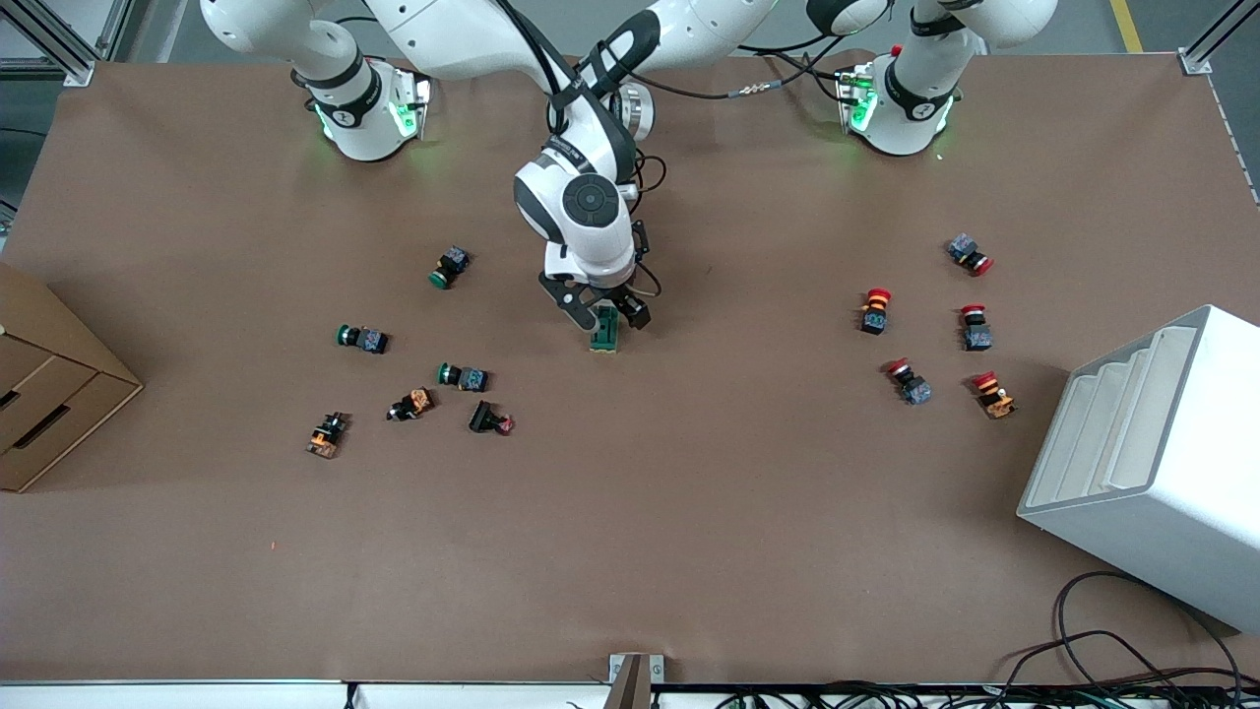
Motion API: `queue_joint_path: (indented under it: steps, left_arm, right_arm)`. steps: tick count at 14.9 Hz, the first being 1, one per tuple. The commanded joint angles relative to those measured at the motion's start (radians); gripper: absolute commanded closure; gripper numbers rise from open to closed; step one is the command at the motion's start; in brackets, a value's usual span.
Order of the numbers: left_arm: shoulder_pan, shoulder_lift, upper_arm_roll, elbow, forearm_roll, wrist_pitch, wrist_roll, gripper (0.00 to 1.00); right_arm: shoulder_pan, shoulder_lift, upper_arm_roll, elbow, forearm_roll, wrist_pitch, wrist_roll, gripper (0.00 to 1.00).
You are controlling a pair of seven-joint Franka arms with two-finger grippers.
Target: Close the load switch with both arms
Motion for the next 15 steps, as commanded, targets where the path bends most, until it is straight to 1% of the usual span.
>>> queue_joint_path:
  steps: [1,3,10,15]
  left_arm:
    - [-0.004,0.03,0.006,-0.005,0.001,0.004,-0.033,0.01]
    - [-0.004,0.03,0.006,-0.004,0.001,0.004,-0.042,0.01]
    - [-0.004,0.028,0.006,-0.005,0.001,0.004,-0.045,0.01]
    - [-0.004,0.03,0.006,-0.004,0.0,0.002,-0.042,0.01]
  right_arm:
    - [0.012,0.014,-0.009,-0.001,0.019,0.039,0.011,0.0]
    - [0.004,0.017,-0.009,0.007,0.019,0.042,0.011,0.0]
    - [-0.043,0.017,-0.012,0.087,0.019,0.033,0.003,0.0]
    - [-0.065,0.02,-0.012,0.107,0.016,0.037,-0.004,0.0]
